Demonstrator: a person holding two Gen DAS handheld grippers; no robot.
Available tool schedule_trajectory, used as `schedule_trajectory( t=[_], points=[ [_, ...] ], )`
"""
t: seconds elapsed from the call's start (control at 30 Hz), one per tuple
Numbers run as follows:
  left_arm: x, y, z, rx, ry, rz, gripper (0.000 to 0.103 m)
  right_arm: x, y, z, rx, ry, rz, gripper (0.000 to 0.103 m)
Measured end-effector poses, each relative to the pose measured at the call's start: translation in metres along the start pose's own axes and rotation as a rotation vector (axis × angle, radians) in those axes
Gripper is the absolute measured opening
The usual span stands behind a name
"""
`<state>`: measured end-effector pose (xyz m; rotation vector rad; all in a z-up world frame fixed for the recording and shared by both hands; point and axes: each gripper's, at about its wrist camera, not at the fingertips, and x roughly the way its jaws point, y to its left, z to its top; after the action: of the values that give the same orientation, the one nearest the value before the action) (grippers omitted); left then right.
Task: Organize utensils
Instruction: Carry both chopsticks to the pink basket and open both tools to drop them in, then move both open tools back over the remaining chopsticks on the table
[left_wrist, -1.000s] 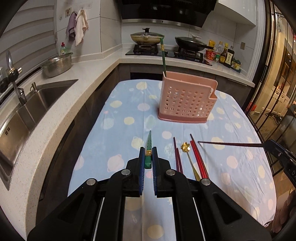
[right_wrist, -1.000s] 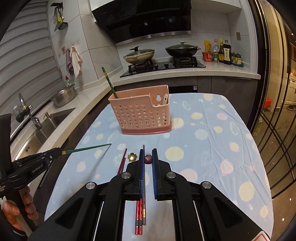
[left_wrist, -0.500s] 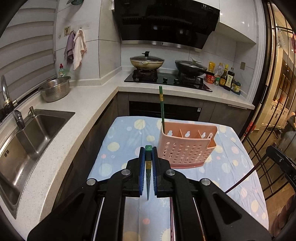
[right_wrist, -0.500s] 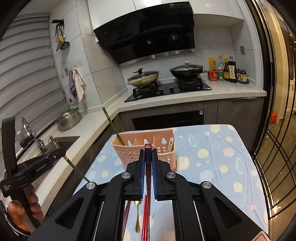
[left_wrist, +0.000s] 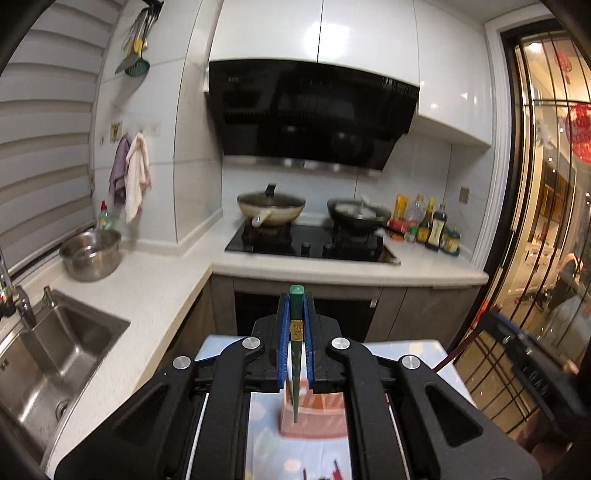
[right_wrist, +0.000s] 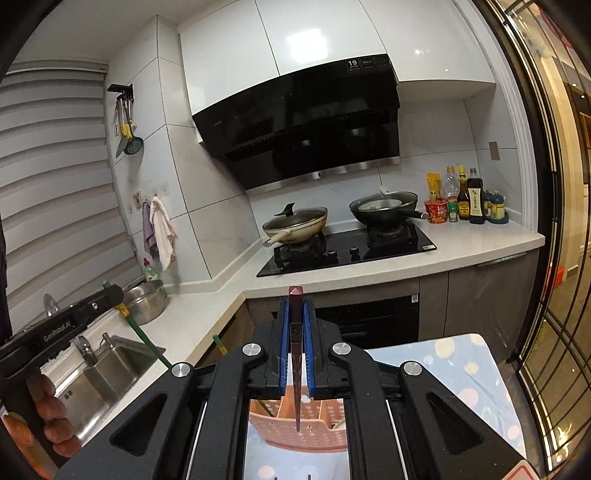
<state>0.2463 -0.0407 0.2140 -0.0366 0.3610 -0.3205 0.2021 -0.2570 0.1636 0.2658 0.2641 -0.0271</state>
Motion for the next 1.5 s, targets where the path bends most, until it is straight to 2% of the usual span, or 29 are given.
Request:
schedule_trajectory(
  t=[0.17, 0.4, 0.67, 0.73, 0.8, 0.87, 0.93, 1.03, 1.33, 1.5],
  points=[
    [0.022, -0.007, 0.015, -0.003, -0.045, -0.005, 0.007, 0.031, -0.002, 0.008, 0.014, 0.000, -0.005, 0.007],
    [0.075, -0.007, -0.018, 0.007, 0.077, 0.018, 0.007, 0.084, -0.025, -0.022, 0.052, 0.134, -0.016, 0.007],
    [0.104, -0.007, -0.053, 0.010, 0.176, 0.051, 0.007, 0.107, -0.037, -0.054, 0.048, 0.225, -0.044, 0.009],
    [0.105, -0.007, -0.056, 0.011, 0.175, 0.068, 0.009, 0.104, -0.037, -0.056, 0.042, 0.212, -0.058, 0.014],
    [0.104, -0.009, -0.058, 0.022, 0.174, 0.085, 0.017, 0.099, -0.035, -0.056, 0.040, 0.201, -0.063, 0.016],
    [0.101, -0.010, -0.059, 0.027, 0.166, 0.107, 0.038, 0.093, -0.035, -0.054, 0.038, 0.190, -0.065, 0.021],
    [0.096, -0.011, -0.059, 0.031, 0.156, 0.117, 0.042, 0.086, -0.033, -0.053, 0.038, 0.177, -0.062, 0.028],
    [0.089, -0.011, -0.060, 0.036, 0.151, 0.127, 0.051, 0.075, -0.029, -0.051, 0.027, 0.162, -0.059, 0.031],
    [0.060, -0.010, -0.075, 0.046, 0.173, 0.140, 0.052, 0.032, -0.009, -0.068, -0.012, 0.182, -0.034, 0.032],
    [0.040, -0.011, -0.097, 0.049, 0.204, 0.156, 0.060, 0.010, -0.001, -0.094, -0.012, 0.240, -0.019, 0.032]
  ],
)
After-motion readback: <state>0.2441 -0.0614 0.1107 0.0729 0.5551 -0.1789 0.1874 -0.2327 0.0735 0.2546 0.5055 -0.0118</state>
